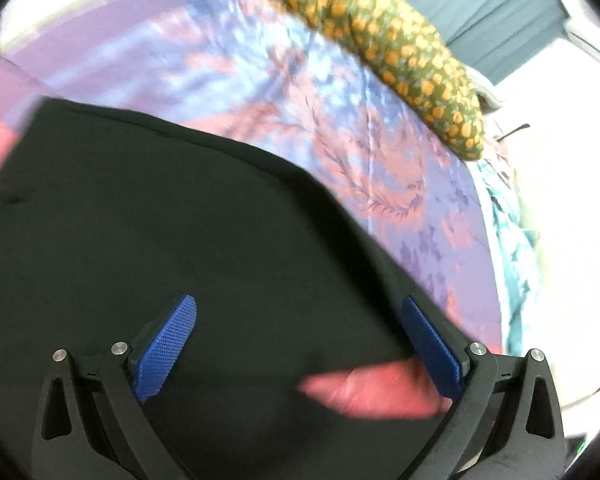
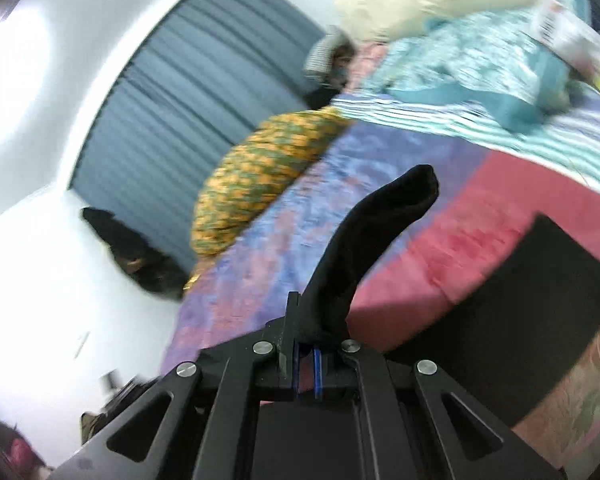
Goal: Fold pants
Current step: 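Grasp the trouser edge with the left tool while the right tool holds the hem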
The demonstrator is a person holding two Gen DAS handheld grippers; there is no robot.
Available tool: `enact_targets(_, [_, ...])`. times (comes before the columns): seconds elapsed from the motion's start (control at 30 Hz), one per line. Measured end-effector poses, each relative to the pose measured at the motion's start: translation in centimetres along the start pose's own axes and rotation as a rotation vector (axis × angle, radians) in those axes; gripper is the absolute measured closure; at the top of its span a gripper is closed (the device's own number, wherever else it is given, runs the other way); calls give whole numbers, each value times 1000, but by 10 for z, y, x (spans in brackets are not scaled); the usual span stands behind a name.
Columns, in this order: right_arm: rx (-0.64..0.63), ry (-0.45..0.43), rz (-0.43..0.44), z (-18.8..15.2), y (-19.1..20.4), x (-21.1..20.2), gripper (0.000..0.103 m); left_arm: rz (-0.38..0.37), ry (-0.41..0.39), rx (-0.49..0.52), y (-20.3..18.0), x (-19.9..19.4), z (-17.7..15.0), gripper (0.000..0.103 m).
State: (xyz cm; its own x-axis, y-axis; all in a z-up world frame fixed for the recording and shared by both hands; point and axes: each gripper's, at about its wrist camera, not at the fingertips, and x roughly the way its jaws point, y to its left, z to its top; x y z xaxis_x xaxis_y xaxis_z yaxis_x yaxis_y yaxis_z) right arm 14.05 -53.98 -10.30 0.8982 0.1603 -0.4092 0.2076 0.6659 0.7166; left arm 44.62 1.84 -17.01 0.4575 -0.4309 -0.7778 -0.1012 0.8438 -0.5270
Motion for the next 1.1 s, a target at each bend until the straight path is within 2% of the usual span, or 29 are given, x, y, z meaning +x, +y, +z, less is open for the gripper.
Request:
enact_targets(0.13, [-62,13,45,11,24,-15,98,-6,27,-127,-3,53,33,1])
enact_targets(0.23, [-88,14,84,20,36,-27,98,1,31,-193,2,73,43,1])
enact_targets(0.3, [-109,10,120,24,42,-36,98,7,17,-218,4,80,44,6])
enact_targets(0.33, [-114,12,134,25,42,-41,98,11,3,-221,3,80,44,29])
enact_targets(0.37, [-120,17,143,27,42,-43,98,-11,-4,-222,3,80,43,79])
enact_targets(0.4, [-128,24,137,28,40,-44,98,-34,13,-223,6,81,42,97])
enact_targets(0.43, [-141,33,119,27,36,-44,98,-26,30,-229,9,80,42,97])
enact_targets(0.53, [-130,82,42,27,7,-29,98,-66,-12,-231,11,51,39,98])
enact_targets(0.6, [-123,110,-11,29,-12,-13,98,-100,-64,-209,6,14,36,98])
enact_targets(0.7, [-82,105,2,42,-22,-3,98,-162,-194,-154,-1,-70,20,98])
enact_targets(0.77, [-93,72,34,56,-15,-8,98,-190,-300,-113,3,-135,-12,98])
enact_targets(0.83, [-110,71,47,69,-12,-10,98,-166,-353,-73,13,-177,-64,97])
enact_targets(0.9, [-112,108,8,74,-24,-6,98,-113,-331,-68,26,-183,-114,97])
enact_targets(1.0, [-54,205,-112,59,-65,6,98,9,-160,-78,49,-140,-196,98])
enact_targets(1.1, [-27,342,-281,31,-113,21,98,31,-86,-93,57,-111,-224,98])
